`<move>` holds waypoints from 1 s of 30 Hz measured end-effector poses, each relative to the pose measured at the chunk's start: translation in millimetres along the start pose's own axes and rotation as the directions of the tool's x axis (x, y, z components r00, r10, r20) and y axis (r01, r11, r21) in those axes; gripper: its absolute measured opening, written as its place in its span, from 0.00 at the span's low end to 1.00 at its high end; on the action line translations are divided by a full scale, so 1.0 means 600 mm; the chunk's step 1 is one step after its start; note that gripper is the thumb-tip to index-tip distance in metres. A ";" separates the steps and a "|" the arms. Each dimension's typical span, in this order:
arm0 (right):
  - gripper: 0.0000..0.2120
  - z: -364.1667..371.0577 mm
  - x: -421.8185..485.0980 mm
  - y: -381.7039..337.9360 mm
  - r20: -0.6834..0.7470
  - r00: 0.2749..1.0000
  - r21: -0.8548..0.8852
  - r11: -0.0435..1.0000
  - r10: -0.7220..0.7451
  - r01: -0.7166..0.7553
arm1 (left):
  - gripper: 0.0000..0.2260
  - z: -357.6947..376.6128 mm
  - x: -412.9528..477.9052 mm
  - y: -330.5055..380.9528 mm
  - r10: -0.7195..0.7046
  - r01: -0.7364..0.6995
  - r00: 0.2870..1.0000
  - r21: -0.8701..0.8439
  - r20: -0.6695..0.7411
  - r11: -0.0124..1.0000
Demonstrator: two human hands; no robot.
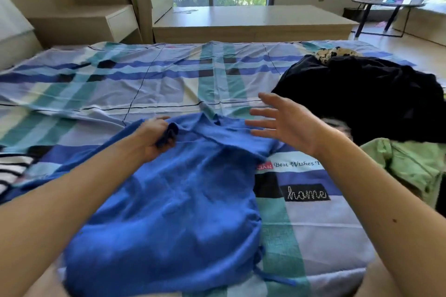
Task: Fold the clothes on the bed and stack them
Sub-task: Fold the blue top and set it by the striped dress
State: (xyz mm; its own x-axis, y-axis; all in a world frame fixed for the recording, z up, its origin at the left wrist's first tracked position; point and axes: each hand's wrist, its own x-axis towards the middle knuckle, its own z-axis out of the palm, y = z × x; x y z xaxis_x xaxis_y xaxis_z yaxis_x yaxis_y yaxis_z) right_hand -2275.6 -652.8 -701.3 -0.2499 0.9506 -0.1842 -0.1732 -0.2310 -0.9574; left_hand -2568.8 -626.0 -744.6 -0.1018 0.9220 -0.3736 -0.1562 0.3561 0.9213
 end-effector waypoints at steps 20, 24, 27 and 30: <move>0.48 -0.048 0.128 0.143 -0.350 0.932 -0.807 0.535 -0.091 -0.251 | 0.18 -0.065 0.017 -0.068 0.303 0.017 0.946 0.919 0.112 -0.394; 0.48 -0.077 0.160 0.172 -0.407 0.912 -0.679 0.687 -0.059 -0.259 | 0.23 -0.068 0.015 -0.071 0.256 -0.033 0.959 0.942 0.125 -0.335; 0.46 -0.050 0.147 0.158 -0.411 0.909 -0.667 0.700 -0.062 -0.254 | 0.13 -0.074 0.015 -0.063 0.326 -0.030 0.937 0.957 0.127 -0.287; 0.41 -0.048 0.140 0.141 -0.423 0.900 -0.663 0.713 -0.105 -0.228 | 0.06 -0.105 0.036 -0.041 0.435 -0.065 0.900 0.994 0.019 0.091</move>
State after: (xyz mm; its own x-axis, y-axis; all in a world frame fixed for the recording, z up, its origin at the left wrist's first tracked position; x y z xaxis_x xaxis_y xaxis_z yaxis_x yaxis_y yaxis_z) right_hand -2284.1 -586.3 -803.9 0.1962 0.9676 -0.1591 0.5649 -0.2442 -0.7882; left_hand -2629.0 -624.7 -782.3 -0.1409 0.9878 0.0659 0.9686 0.1238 0.2155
